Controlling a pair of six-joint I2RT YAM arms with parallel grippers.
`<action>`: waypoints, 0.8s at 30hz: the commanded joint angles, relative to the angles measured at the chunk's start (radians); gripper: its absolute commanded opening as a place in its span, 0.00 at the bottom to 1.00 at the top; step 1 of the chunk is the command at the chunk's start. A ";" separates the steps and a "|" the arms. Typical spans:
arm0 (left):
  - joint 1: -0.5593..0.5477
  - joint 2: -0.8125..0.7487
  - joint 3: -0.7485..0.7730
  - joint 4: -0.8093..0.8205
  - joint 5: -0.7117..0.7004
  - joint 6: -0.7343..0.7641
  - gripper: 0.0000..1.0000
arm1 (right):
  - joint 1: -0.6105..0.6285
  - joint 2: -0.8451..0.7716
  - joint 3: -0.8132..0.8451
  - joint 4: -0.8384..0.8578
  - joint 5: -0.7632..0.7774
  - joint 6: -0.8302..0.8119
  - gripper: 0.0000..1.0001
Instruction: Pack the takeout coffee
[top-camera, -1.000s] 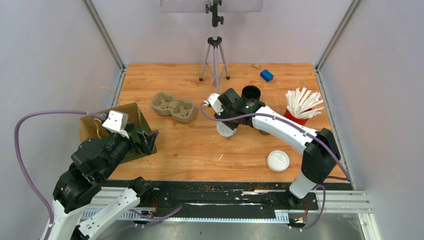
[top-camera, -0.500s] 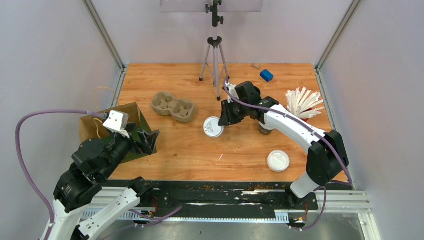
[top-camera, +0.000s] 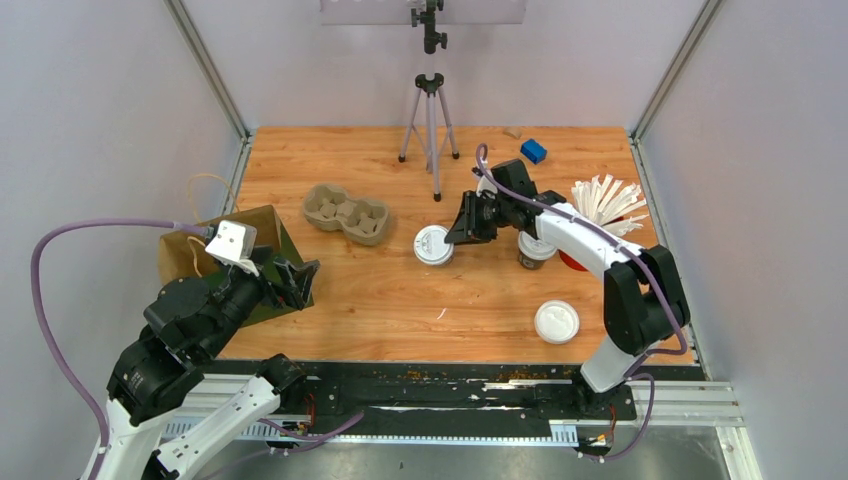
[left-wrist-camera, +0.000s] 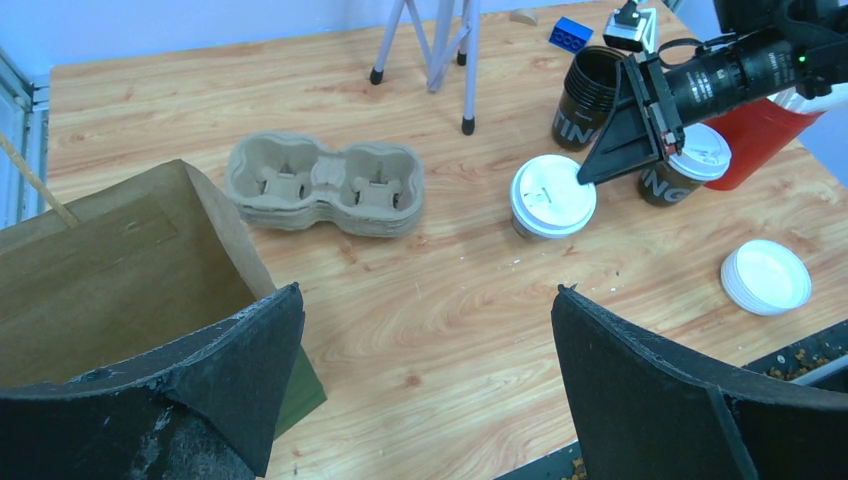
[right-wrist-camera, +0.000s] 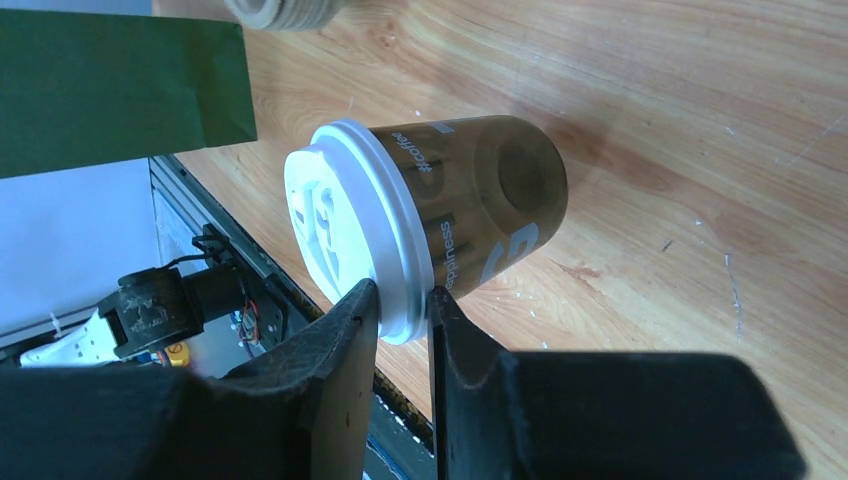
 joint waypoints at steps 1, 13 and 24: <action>0.003 0.015 -0.002 0.031 0.012 -0.013 1.00 | -0.024 0.043 0.008 0.028 -0.037 0.052 0.24; 0.003 0.012 -0.010 0.028 0.004 -0.010 1.00 | -0.065 0.092 0.030 0.015 -0.037 0.066 0.26; 0.003 0.014 -0.013 0.032 0.002 -0.008 1.00 | -0.075 0.079 0.073 -0.060 0.008 0.025 0.42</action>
